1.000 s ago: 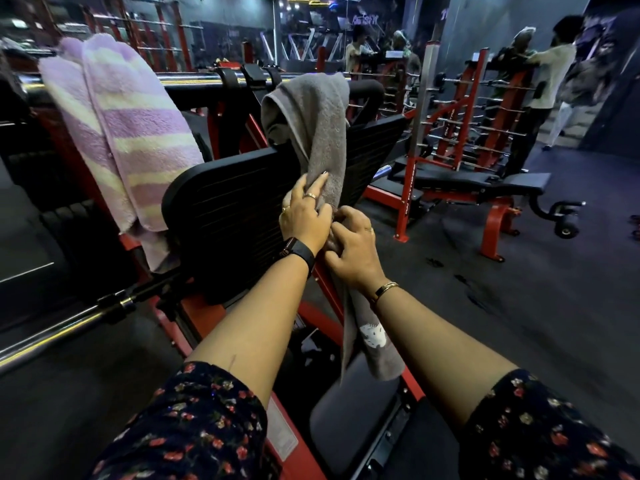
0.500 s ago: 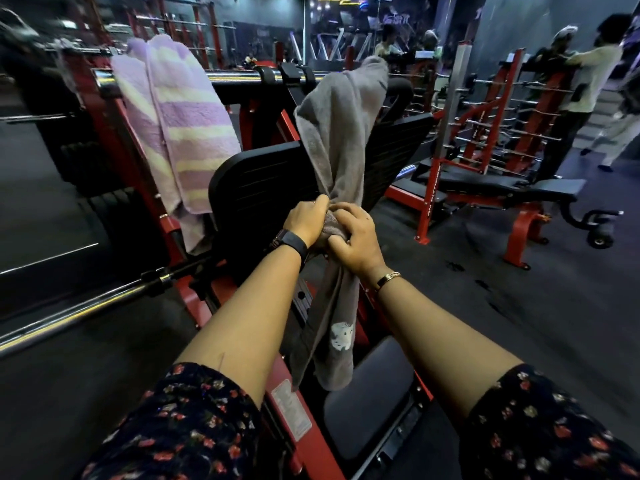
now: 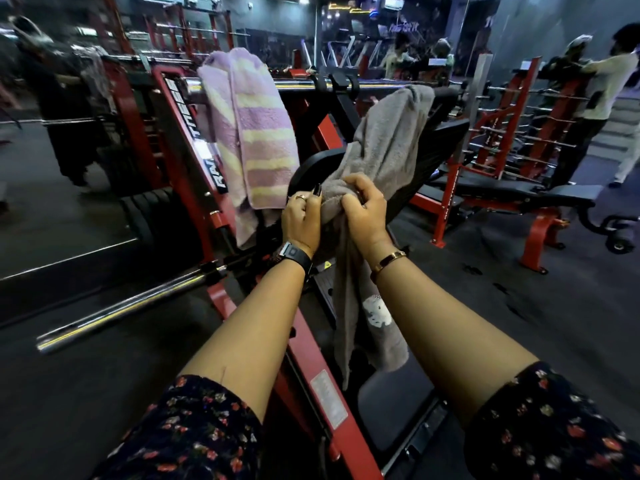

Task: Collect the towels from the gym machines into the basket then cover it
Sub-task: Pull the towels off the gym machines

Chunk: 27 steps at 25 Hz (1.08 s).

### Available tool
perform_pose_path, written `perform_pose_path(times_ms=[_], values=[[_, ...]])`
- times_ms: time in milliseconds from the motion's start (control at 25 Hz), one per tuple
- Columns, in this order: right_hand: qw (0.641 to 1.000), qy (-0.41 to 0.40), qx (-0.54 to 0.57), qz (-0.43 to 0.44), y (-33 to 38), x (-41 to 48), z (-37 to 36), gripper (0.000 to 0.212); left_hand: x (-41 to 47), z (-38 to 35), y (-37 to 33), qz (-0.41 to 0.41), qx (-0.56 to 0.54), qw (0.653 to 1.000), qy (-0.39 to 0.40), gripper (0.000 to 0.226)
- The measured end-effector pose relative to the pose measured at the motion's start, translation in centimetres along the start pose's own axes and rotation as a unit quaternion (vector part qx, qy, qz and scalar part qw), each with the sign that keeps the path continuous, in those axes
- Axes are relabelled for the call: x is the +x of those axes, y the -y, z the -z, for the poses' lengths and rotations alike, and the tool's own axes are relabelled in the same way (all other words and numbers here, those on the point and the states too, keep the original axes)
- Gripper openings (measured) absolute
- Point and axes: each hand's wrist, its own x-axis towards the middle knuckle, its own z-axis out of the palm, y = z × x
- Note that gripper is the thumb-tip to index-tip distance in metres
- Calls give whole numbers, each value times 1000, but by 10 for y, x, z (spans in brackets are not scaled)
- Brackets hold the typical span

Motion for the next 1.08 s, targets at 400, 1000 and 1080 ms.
perform_pose_path(times_ms=[400,1000,1080], values=[[983,-16,146,-106,55,-55,-138,13,13,148,16,101,-133,985,-50,55],[957,26,228,-177,31,4,-271,14,104,205,76,43,-128,990,33,25],[969,16,166,-183,14,20,-280,33,123,198,83,48,-128,991,0,25]])
